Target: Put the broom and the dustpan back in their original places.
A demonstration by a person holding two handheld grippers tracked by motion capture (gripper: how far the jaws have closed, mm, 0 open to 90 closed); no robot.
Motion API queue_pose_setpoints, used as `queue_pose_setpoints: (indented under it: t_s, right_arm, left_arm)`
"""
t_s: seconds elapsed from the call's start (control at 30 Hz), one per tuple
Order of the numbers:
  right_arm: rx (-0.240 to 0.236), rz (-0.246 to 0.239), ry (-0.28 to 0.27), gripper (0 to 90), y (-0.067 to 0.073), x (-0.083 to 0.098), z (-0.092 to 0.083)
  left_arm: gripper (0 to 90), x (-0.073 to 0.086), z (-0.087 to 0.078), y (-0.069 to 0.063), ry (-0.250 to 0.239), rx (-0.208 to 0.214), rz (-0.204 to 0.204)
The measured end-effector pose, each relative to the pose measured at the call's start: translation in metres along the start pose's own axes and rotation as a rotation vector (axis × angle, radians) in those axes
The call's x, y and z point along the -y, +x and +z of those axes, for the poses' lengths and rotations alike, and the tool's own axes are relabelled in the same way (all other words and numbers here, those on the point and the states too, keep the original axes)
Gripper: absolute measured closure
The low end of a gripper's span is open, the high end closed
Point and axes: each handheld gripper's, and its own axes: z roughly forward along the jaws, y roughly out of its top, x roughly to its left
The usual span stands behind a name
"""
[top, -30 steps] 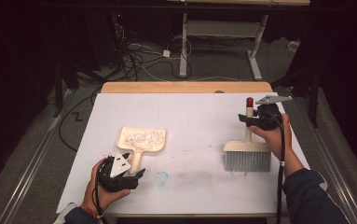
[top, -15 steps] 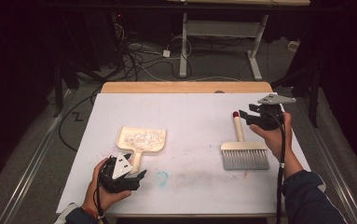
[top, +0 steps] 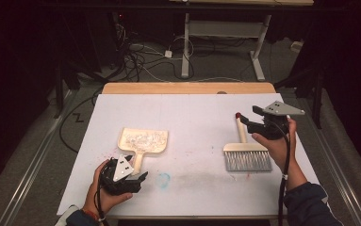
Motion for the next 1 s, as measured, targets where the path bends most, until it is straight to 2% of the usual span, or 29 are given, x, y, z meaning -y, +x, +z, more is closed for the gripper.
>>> queue_pose_setpoints:
  t_s: [0.17,0.27,0.3,0.47,0.53,0.7,1.0]
  right_arm:
    - [-0.006,-0.066,-0.029,36.1,0.01,-0.002,-0.009]
    - [-0.014,-0.069,-0.048,35.7,0.013,-0.002,-0.015]
    - [-0.014,-0.069,-0.053,35.4,0.014,-0.002,-0.017]
    - [-0.038,-0.071,-0.08,35.0,0.018,-0.003,-0.025]
    - [-0.037,-0.073,-0.087,34.6,0.02,-0.003,-0.028]
    - [-0.044,-0.079,-0.106,31.8,0.023,-0.004,-0.034]
    - [-0.018,-0.08,-0.119,25.9,0.028,-0.003,-0.045]
  left_arm:
    - [21.2,-0.001,-0.001,0.0,-0.007,-0.011,0.017]
    - [21.0,-0.001,-0.003,0.0,-0.012,-0.012,0.001]
    - [20.8,-0.001,-0.003,0.001,-0.019,-0.018,0.014]
    - [20.7,-0.001,-0.004,0.001,-0.028,-0.026,0.015]
    - [20.5,-0.001,-0.004,0.0,-0.038,-0.019,0.005]
    - [20.5,0.0,-0.003,-0.001,-0.036,-0.028,0.011]
    - [20.2,0.0,-0.003,-0.002,-0.033,-0.024,0.014]
